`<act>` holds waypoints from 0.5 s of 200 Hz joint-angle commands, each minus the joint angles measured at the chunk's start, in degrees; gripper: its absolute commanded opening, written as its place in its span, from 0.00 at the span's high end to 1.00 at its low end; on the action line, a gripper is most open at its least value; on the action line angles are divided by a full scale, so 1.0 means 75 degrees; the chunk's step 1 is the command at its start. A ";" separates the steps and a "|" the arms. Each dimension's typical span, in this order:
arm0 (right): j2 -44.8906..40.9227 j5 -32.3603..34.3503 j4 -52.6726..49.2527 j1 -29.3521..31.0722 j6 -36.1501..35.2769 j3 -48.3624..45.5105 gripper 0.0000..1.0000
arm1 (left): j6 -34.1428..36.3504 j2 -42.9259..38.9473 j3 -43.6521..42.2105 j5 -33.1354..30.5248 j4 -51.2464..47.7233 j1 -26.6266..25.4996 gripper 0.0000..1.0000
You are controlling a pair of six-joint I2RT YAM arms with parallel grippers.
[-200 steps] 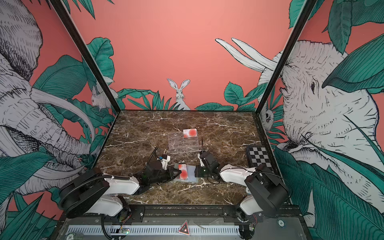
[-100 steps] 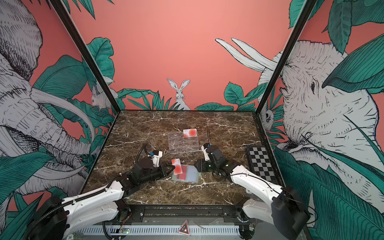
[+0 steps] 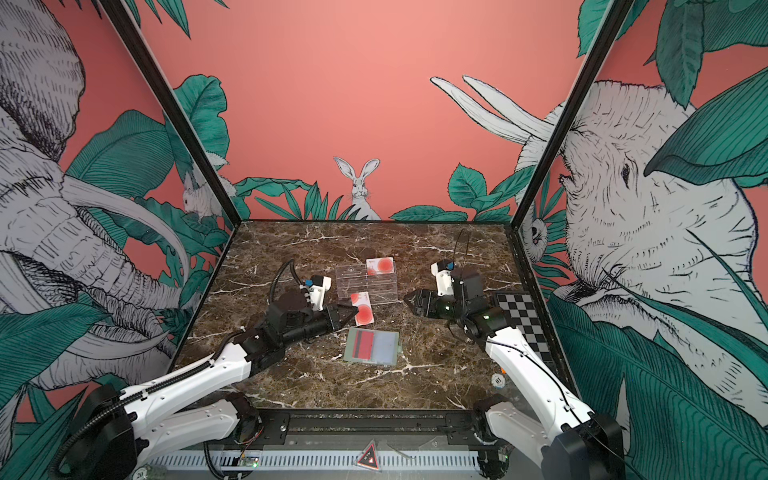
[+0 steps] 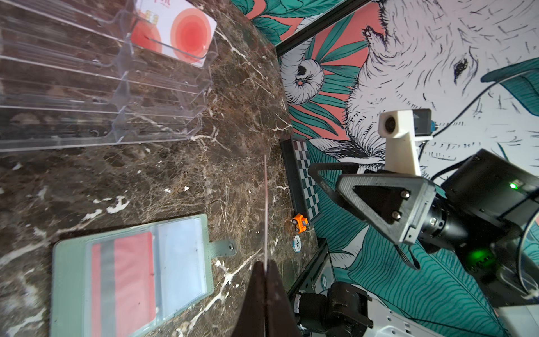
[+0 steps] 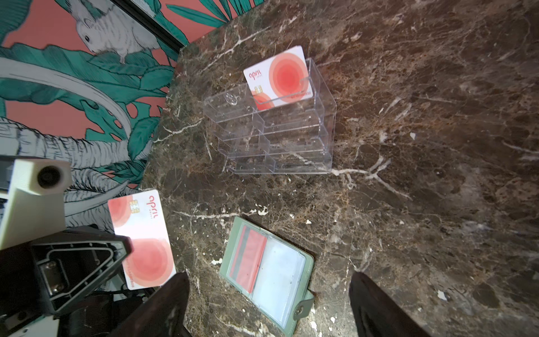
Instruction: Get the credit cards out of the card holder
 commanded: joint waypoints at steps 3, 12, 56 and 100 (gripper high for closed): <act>0.0095 -0.1058 0.0338 -0.0440 -0.0131 0.0294 0.15 | 0.0382 0.0293 0.0458 0.0522 0.0414 0.0101 1.00; 0.0117 -0.1232 0.0418 -0.0566 -0.0135 0.0341 0.15 | 0.0445 0.0473 0.0596 0.0696 0.0494 0.0132 1.00; 0.0090 -0.1621 0.0796 -0.0771 -0.0166 0.0453 0.14 | 0.0740 0.1431 0.1337 0.1532 0.0778 0.0310 1.00; 0.0269 -0.1931 0.1509 -0.0790 0.0286 0.0294 0.16 | 0.0372 0.2310 0.1855 0.2044 0.1551 0.0345 1.00</act>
